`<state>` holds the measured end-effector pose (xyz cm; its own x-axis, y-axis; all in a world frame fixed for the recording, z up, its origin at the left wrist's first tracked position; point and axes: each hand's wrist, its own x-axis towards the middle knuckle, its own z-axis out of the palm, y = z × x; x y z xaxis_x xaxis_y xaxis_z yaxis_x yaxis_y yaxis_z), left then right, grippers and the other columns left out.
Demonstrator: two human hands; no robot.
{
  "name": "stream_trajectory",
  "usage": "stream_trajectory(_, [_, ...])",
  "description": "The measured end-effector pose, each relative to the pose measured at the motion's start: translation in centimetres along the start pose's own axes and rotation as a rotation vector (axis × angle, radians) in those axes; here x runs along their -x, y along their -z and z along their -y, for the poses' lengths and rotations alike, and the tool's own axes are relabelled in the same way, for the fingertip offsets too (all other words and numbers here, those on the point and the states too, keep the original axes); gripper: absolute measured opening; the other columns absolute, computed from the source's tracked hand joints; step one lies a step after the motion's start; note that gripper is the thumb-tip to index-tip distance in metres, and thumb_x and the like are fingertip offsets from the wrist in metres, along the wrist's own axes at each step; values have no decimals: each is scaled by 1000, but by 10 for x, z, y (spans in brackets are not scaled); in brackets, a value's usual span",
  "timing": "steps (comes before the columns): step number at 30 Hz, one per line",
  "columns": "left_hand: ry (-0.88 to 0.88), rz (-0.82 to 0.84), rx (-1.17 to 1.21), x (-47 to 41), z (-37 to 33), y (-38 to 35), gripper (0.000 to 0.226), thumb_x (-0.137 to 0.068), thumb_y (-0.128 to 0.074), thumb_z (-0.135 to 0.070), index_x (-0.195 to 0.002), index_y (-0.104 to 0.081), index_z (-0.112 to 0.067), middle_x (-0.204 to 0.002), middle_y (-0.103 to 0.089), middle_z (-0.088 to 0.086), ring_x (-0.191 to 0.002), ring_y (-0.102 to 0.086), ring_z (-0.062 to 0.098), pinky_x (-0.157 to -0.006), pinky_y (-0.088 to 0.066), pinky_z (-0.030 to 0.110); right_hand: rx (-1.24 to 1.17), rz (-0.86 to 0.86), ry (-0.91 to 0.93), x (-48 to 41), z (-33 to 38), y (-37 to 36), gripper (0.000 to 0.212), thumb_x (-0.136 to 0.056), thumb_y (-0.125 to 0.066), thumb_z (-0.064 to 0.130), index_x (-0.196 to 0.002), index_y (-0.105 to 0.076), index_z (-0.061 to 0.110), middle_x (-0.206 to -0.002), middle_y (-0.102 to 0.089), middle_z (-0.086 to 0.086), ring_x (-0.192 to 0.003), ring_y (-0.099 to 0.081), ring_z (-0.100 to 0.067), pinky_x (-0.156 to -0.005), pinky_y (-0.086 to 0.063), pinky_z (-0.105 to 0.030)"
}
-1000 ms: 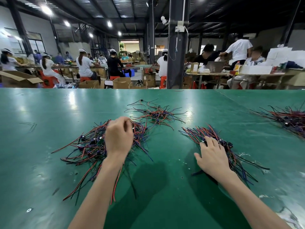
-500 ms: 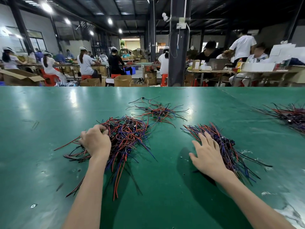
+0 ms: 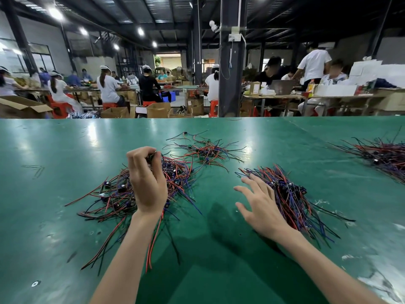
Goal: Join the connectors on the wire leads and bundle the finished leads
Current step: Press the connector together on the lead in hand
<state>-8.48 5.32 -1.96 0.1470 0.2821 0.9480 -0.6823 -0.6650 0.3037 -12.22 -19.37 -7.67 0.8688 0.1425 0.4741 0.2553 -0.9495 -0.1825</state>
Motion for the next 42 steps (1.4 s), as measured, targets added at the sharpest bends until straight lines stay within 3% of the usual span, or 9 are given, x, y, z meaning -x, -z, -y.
stream_trajectory(3, [-51,46,97,8,-15,-7,6,-94,-53,-7,-99,-49,-9,-90,-50,10,-81,-48,20,-78,-40,16,-205,-46,23,1,10,1,34,-91,-61,28,-125,-59,23,-140,-45,4,-139,-24,-16,-110,-13,-29])
stream_trajectory(8, [144,189,255,27,-39,-19,9,-94,-55,-13,-97,-53,-5,-90,-52,6,-74,-55,29,-63,-50,48,-415,-166,74,5,23,9,22,-89,-65,12,-110,-67,12,-110,-60,-3,-109,-50,-23,-99,-36,-37])
stream_trajectory(13, [274,298,317,35,-48,-23,5,-94,-56,-14,-93,-52,-16,-88,-58,10,-78,-60,30,-66,-51,41,-449,-340,-9,1,22,13,10,-86,-65,7,-95,-68,11,-104,-55,-6,-104,-49,-22,-95,-36,-36])
stream_trajectory(18, [984,264,556,37,-46,-31,8,-93,-58,-11,-87,-56,-15,-78,-61,3,-66,-63,9,-64,-54,23,-514,-312,-174,1,19,12,15,-87,-63,6,-93,-70,17,-121,-49,-5,-112,-45,-17,-100,-30,-34])
stream_trajectory(23, [1361,305,749,33,-38,-31,6,-92,-58,-7,-87,-56,-10,-75,-58,4,-56,-58,9,-55,-55,22,-1340,-45,-518,-7,17,27,28,-95,-38,12,-93,-66,17,-87,-72,-4,-86,-63,-14,-80,-39,-34])
stream_trajectory(26, [1398,397,760,33,-40,-30,5,-90,-61,-8,-86,-58,-10,-71,-59,2,-53,-59,8,-52,-54,23,-1570,-7,-603,-8,10,29,33,-93,-32,16,-93,-65,12,-85,-72,-8,-81,-60,-17,-75,-37,-34])
stream_trajectory(30, [1426,587,757,35,-43,-30,6,-85,-67,-9,-84,-61,-10,-68,-61,1,-55,-57,9,-52,-55,24,-1496,-5,-627,-11,5,32,25,-92,-42,10,-89,-67,11,-80,-71,-5,-76,-61,-14,-76,-40,-32])
stream_trajectory(35, [1393,892,736,47,-52,-29,9,-84,-68,-10,-78,-62,-12,-67,-60,1,-59,-56,11,-54,-55,24,-1348,345,-469,-7,11,30,5,-82,-67,12,-81,-69,7,-68,-67,-3,-60,-56,-11,-66,-42,-24])
stream_trajectory(42, [1273,893,726,62,-62,-33,10,-87,-65,-15,-83,-67,-6,-72,-66,4,-60,-60,10,-62,-55,22,-1193,392,-330,-1,19,24,7,-80,-71,4,-75,-68,5,-57,-57,0,-51,-42,-8,-52,-33,-18])
